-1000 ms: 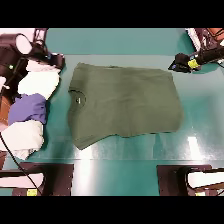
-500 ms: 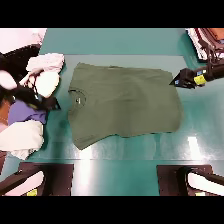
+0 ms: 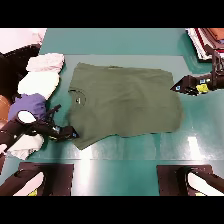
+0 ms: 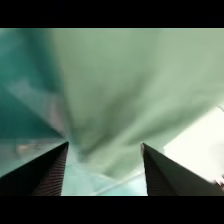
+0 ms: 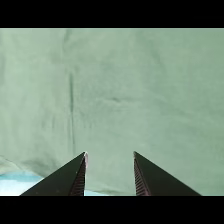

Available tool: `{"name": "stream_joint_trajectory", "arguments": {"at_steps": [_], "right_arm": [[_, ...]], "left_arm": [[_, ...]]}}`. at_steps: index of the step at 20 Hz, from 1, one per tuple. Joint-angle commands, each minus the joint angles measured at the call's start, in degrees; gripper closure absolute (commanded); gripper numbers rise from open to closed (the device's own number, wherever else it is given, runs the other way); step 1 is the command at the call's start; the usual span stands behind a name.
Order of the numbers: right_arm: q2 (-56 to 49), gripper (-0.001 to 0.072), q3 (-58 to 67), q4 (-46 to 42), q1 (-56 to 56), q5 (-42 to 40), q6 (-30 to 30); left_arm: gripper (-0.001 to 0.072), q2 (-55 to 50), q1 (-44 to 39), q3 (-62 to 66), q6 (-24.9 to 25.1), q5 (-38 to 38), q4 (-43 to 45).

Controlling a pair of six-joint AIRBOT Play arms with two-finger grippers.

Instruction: Fold the shirts.

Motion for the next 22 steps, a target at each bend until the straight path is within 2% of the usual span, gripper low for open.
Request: {"name": "stream_joint_trajectory", "arguments": {"at_steps": [1,3,4,5,7,9,12,13,14,15,17,22], "right_arm": [[0.8,0.0367,-0.3,0.0,0.0,0.2,0.0],[0.8,0.0367,-0.3,-0.8,0.0,1.6,0.0],[0.8,0.0367,-0.3,-2.0,0.0,2.6,0.0],[0.8,0.0367,-0.4,-4.2,0.0,4.1,0.4],[1.0,0.0367,-1.5,-8.3,-0.7,6.4,2.2],[2.8,0.0367,-6.7,-8.2,-4.5,6.3,2.4],[6.6,0.0362,-17.6,-8.2,-13.2,6.1,2.5],[7.7,0.0200,-21.5,-8.1,-16.5,6.2,2.5],[8.5,0.0117,-24.9,-8.0,-19.5,6.4,2.5],[9.1,0.0121,-28.3,-7.5,-21.9,6.1,2.5],[9.4,0.0232,-33.4,-7.4,-23.5,3.8,2.4],[4.6,0.0237,-38.0,-1.0,-17.8,-8.7,1.2]], "left_arm": [[0.0167,0.2,-5.2,-2.3,-1.7,5.1,-0.6],[0.0523,0.2,-5.2,-0.9,-1.7,5.2,0.2],[0.0630,0.2,-5.2,0.6,-1.7,5.0,1.2],[0.0683,0.2,-5.0,2.6,-1.8,4.5,2.1],[0.0683,0.2,-5.0,7.9,-3.0,3.4,5.7],[0.0683,0.2,-5.0,14.1,-3.3,2.0,9.0],[0.0684,0.2,-5.0,20.6,-3.2,1.3,9.3],[0.0683,0.2,-5.0,22.0,-3.2,1.4,9.3],[0.0683,0.2,-5.0,23.0,-3.3,1.6,9.1],[0.0684,0.2,-5.0,23.6,-3.3,1.8,9.0],[0.0683,0.2,-5.0,23.6,-3.3,2.3,8.8],[0.0684,0.2,-5.0,23.6,-3.8,2.3,8.8]]}}
